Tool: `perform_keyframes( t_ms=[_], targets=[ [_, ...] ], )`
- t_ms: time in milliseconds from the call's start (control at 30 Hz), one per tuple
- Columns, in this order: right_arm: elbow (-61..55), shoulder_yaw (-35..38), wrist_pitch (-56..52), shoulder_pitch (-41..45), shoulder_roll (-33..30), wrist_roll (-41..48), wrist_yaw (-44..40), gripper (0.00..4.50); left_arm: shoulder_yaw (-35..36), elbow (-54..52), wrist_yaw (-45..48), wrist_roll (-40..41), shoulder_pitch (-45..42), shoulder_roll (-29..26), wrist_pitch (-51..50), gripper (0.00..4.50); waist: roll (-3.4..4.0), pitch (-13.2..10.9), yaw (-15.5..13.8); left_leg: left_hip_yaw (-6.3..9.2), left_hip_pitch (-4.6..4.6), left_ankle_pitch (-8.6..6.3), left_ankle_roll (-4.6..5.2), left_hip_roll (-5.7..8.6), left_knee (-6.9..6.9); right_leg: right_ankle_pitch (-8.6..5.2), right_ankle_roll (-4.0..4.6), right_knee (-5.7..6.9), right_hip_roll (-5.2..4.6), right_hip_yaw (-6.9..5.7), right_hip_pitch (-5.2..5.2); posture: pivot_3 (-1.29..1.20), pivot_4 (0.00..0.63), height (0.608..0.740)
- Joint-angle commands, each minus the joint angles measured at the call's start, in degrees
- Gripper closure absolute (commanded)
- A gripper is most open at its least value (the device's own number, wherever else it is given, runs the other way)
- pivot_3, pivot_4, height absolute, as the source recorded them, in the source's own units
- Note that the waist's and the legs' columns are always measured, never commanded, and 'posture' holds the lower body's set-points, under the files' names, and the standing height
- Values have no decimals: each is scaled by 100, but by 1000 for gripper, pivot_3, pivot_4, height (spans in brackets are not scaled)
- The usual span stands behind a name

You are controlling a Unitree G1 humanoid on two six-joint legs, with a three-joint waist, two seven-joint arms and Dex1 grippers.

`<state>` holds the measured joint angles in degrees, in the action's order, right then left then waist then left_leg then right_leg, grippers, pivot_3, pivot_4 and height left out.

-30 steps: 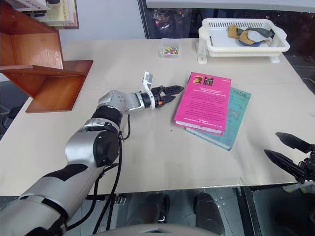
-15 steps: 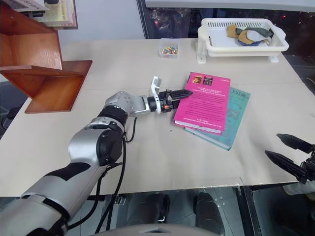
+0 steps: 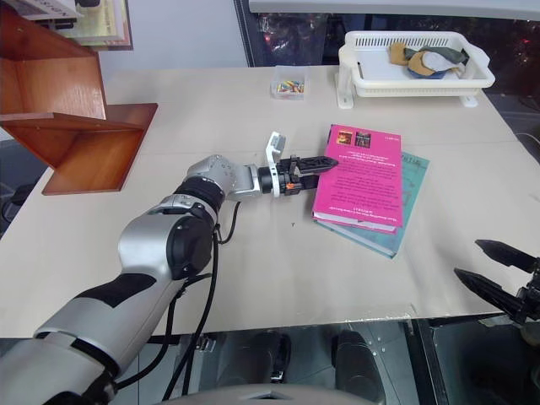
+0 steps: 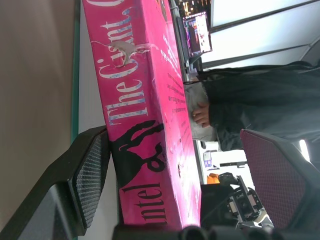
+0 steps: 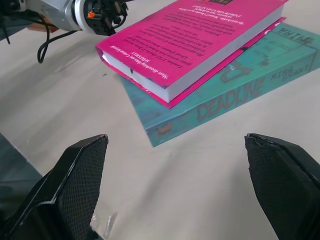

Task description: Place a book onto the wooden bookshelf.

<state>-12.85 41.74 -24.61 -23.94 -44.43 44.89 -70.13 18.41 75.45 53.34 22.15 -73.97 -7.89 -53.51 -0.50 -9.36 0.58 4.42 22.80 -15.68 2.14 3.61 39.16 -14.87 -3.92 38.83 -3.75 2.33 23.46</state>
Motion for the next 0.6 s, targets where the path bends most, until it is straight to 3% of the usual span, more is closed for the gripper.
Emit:
perform_keyframes(
  t_ms=[33,200,233,467,500,600],
  targets=[
    [-226,289,67,-56,28,129,52,0,-62,7,84,-152,-22,55,106,58,0,0,-1,0,0,0,0,0,0,0,0,0,0,0,0,0,150,740],
    [-292,348,42,-135,26,182,104,0,69,23,82,-142,-19,126,81,58,-2,-1,-5,0,0,0,1,0,0,0,0,0,-1,0,0,0,150,740],
    [-294,359,42,-148,21,182,107,0,89,25,62,-136,-16,131,81,614,-2,-1,-5,0,0,-1,1,0,0,0,-1,0,-1,0,0,0,150,740],
    [-304,391,5,-132,-10,195,127,0,102,18,113,-153,56,166,48,3238,-4,-2,-2,0,0,-1,2,0,0,0,-1,0,-1,0,0,0,150,740],
    [-290,393,-3,-119,-23,197,127,0,105,13,111,-156,75,164,42,3486,-4,-2,-2,0,0,-1,1,0,0,0,0,0,-1,0,0,0,150,740],
    [-251,385,-4,-97,-47,177,118,0,145,-4,151,-147,113,139,-8,3486,-4,-2,-4,0,0,-1,1,0,0,0,-1,0,-1,0,0,0,150,740]
  ],
)
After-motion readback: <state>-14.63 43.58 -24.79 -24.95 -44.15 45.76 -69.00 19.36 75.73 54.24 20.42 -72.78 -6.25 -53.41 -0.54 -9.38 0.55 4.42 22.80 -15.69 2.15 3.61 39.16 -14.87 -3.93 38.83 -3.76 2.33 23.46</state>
